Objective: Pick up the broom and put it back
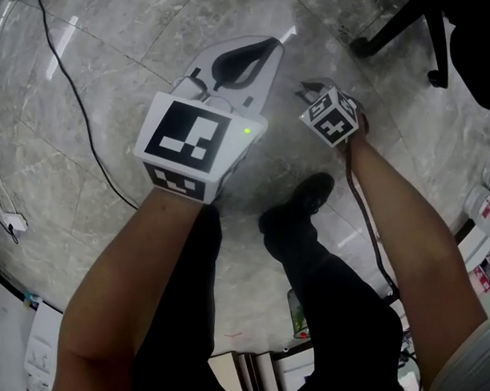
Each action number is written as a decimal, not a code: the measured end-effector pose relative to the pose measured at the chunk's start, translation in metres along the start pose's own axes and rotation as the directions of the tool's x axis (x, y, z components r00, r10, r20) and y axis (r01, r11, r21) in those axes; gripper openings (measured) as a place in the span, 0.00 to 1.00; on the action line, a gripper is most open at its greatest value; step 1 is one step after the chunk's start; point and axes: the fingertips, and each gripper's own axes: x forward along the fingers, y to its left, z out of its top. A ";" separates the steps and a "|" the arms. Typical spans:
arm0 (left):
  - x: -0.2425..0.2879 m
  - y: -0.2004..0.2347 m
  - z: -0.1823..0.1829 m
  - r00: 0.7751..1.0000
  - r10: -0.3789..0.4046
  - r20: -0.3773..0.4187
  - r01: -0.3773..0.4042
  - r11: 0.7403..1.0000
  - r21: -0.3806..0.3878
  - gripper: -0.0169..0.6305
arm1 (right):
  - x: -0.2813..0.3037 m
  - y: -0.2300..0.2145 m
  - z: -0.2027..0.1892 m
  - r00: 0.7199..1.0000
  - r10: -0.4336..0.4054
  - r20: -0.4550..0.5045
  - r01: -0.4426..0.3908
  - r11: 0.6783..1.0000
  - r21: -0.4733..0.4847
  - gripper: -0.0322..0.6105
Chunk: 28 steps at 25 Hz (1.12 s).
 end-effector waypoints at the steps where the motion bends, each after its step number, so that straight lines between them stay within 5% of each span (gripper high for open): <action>1: -0.001 -0.005 0.008 1.000 0.007 0.001 -0.007 1.000 0.015 0.03 | -0.014 0.002 0.009 0.999 0.002 0.042 -0.001 1.000 -0.009 0.21; 5: -0.009 -0.040 0.071 1.000 0.017 0.011 -0.018 0.999 0.048 0.03 | -0.111 0.001 0.037 0.983 -0.008 0.185 0.011 1.000 -0.014 0.21; 9: -0.013 -0.096 0.164 0.999 -0.006 0.037 0.001 0.993 0.119 0.03 | -0.239 -0.027 0.067 0.946 -0.102 0.307 0.101 0.995 0.022 0.21; 17: -0.059 -0.302 0.386 0.994 -0.090 0.061 0.078 0.983 0.169 0.03 | -0.576 -0.048 0.043 0.833 -0.312 0.457 0.265 0.950 0.164 0.21; 22: -0.074 -0.400 0.517 0.982 -0.156 0.104 0.126 0.959 0.252 0.03 | -0.759 -0.092 -0.014 0.712 -0.544 0.444 0.416 0.836 0.357 0.21; 28: -0.116 -0.535 0.571 0.975 -0.214 0.053 0.191 0.941 0.280 0.03 | -0.892 -0.108 -0.122 0.643 -0.694 0.325 0.382 0.658 0.649 0.21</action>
